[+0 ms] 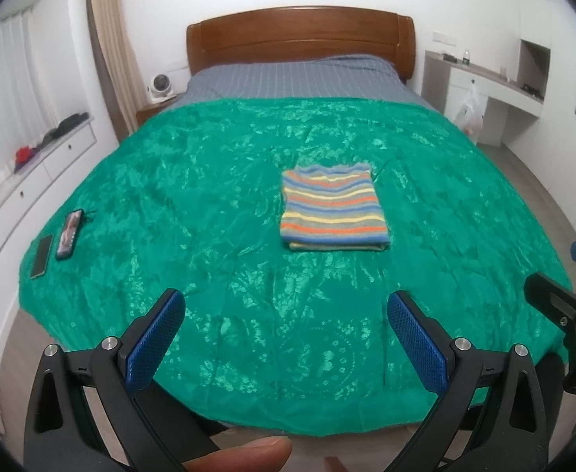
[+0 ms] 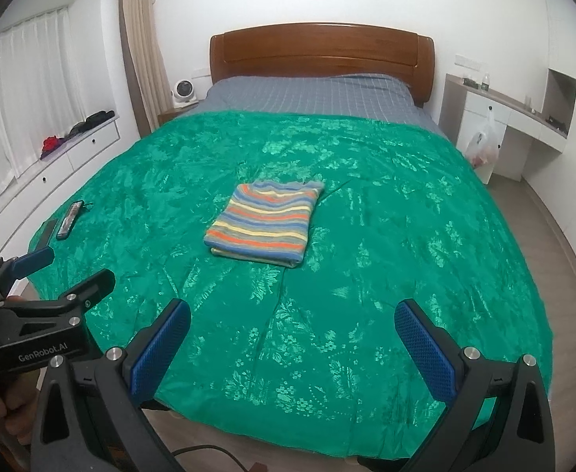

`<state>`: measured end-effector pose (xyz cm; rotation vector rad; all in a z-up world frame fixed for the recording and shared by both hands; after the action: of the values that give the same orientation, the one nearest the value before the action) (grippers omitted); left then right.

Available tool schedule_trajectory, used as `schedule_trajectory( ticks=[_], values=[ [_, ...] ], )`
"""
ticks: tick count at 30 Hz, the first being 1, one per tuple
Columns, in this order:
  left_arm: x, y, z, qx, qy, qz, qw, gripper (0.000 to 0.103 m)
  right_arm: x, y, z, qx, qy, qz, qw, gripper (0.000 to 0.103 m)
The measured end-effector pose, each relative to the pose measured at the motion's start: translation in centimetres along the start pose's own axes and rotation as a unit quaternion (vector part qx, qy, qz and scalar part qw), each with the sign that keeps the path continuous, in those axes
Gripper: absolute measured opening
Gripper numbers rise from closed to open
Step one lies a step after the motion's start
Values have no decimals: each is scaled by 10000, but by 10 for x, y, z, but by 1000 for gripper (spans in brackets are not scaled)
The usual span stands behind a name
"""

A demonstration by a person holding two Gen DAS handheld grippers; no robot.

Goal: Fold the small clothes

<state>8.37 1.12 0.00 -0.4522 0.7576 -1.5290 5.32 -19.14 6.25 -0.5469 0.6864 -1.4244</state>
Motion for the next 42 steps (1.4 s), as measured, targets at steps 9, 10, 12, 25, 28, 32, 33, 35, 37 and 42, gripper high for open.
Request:
schedule_trajectory(
  ticks=[9,10,12,25,28,32,33,35,37,42],
  values=[
    [3,4,-1,-58,148,147,9998,103,-4,6,-2,-158,-20,59,9999,102],
    [3,5,-1,-68,152,163,9997,103,-5,7,-3,-174,-32,57,9998,102],
    [1,6,-2,-86,126,138,9998,103,-8,7,-4,-191,-105,42,9998,102],
    [-3,7,-1,-61,134,150,9998,103,-18,6,-3,-113,-360,-54,9993,102],
    [-1,6,-1,-48,132,130,9998,103,-17,5,-2,-95,-307,-88,9994,102],
    [1,6,1,-36,156,119,9998,103,-14,4,-1,-86,-251,-100,9996,102],
    [2,6,1,-40,164,106,9998,103,-14,4,-1,-82,-253,-107,9996,102],
    [3,6,2,-41,181,109,9998,103,-13,4,0,-83,-249,-108,9996,102],
    [4,6,2,-36,193,111,9997,103,-13,4,0,-79,-253,-116,9996,102],
    [5,5,3,-39,194,99,9998,103,-12,3,1,-75,-244,-99,9996,102]
  ],
)
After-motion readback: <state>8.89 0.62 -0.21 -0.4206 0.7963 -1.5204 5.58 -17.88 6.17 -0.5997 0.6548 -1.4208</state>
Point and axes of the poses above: each gripper's, at about its wrist camera, not at the fingertips, and y roughly the way its jaws point, x to its right, z to its top, the point moved 4 cm from there along y, roughly the way its jaws point, and after that the axes turned 7 degrees about y, right-handed, at the moved point
